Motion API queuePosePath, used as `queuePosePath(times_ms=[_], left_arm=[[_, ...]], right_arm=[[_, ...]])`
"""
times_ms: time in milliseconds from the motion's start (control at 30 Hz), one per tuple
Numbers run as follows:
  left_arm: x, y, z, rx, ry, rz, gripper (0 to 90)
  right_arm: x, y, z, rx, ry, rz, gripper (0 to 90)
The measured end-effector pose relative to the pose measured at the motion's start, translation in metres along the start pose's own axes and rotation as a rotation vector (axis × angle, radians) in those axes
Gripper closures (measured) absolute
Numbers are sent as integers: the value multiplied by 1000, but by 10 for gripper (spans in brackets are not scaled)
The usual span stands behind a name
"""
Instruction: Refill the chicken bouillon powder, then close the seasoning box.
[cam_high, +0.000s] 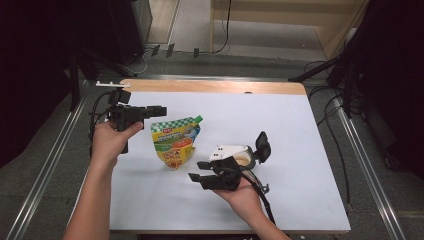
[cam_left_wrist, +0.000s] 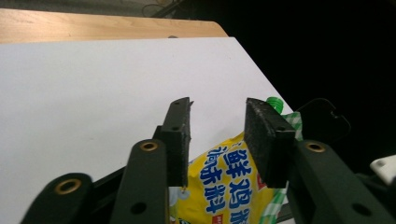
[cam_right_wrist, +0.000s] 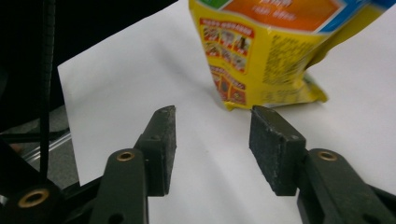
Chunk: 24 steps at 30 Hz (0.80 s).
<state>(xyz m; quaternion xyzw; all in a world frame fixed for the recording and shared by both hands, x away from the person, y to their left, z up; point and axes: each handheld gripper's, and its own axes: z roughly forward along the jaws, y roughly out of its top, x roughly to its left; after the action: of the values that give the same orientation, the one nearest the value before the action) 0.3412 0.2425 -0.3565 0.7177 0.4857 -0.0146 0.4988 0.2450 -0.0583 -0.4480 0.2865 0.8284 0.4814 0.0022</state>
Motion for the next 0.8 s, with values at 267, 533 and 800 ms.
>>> queuePosePath(times_ms=[267, 533, 800], left_arm=[[10, -5, 7, -4, 27, -14, 499], [16, -8, 9, 10, 39, -28, 468], [20, -10, 11, 15, 50, -23, 449]], right_arm=[[-12, 14, -26, -12, -2, 44, 631], [-28, 23, -50, -6, -5, 88, 800], [-42, 31, -81, -18, -42, 107, 900]])
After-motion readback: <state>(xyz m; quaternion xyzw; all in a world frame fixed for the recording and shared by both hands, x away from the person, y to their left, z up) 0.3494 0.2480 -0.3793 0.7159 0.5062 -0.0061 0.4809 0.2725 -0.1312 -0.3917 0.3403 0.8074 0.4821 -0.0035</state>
